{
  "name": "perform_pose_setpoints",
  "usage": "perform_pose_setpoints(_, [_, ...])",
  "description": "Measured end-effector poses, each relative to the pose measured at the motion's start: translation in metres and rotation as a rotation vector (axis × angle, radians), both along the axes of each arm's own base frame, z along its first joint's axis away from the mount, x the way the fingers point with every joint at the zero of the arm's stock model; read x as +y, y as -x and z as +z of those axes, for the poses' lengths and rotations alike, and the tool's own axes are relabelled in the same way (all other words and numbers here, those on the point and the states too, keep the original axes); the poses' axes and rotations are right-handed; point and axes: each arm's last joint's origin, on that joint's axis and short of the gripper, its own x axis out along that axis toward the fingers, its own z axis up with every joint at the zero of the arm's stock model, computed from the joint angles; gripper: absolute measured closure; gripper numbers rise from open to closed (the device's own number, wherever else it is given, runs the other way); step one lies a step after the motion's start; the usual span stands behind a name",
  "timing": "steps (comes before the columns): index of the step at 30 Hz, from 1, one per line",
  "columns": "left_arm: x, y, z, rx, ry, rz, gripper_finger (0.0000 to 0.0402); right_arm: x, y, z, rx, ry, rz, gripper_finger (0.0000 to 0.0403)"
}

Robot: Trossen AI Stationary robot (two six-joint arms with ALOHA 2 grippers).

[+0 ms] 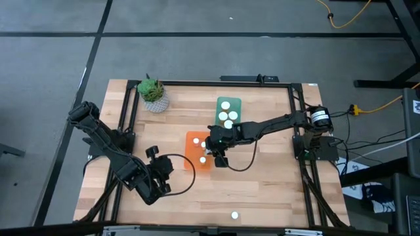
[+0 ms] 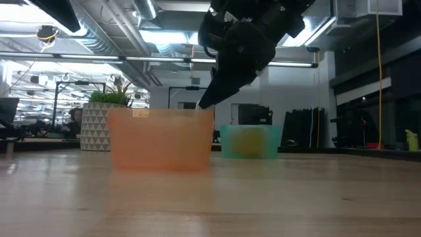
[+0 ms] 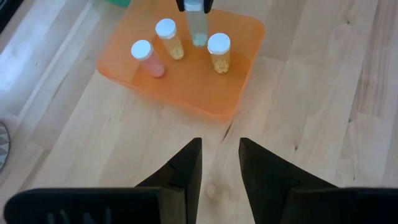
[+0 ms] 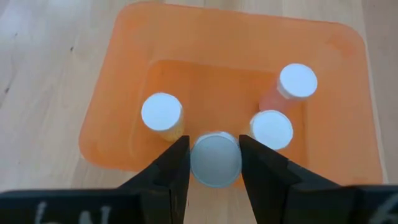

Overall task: Pick and place medicine bottles into bin by pill shape (circle, oval)
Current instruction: Put the small blue pill bottle into the orange bin

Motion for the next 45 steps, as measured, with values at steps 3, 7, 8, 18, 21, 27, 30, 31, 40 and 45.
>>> perform_pose_setpoints(3, [0.0,0.0,0.0,0.0,0.0,0.0,0.0302,0.0,0.0,0.0,0.0,0.0,-0.001,0.0263])
perform_pose_setpoints(7, [0.0,0.0,0.0,0.0,0.0,0.0,0.0302,0.0,0.0,0.0,-0.003,0.0,-0.001,0.0247])
perform_pose_setpoints(8, [0.0,0.0,0.0,0.0,0.0,0.0,0.0302,0.0,0.0,0.0,-0.006,0.0,-0.001,0.0244])
perform_pose_setpoints(18, [0.0,0.0,0.0,0.0,0.0,0.0,0.0302,0.0,0.0,0.0,-0.006,0.0,-0.001,0.0236])
perform_pose_setpoints(21, [0.0,0.0,0.0,0.0,0.0,0.0,0.0302,0.0,0.0,0.0,-0.006,0.0,-0.001,0.0236])
perform_pose_setpoints(27, [0.0,0.0,0.0,0.0,0.0,0.0,0.0302,0.004,0.002,0.025,0.025,-0.029,-0.032,0.0235])
perform_pose_setpoints(30, [0.0,0.0,0.0,-0.004,-0.001,0.0,0.0302,0.014,0.008,0.047,0.097,-0.081,-0.087,0.0235])
perform_pose_setpoints(31, [0.0,0.0,0.0,-0.007,-0.002,0.001,0.0302,0.02,0.012,0.052,0.133,-0.088,-0.103,0.0235])
perform_pose_setpoints(40, [0.0,-0.001,0.0,-0.015,-0.007,0.003,0.0302,0.088,0.066,0.081,0.396,0.022,-0.077,0.0235])
perform_pose_setpoints(45, [0.0,-0.001,0.0,-0.017,-0.008,0.003,0.0302,0.125,0.099,0.082,0.507,0.062,-0.07,0.0235])
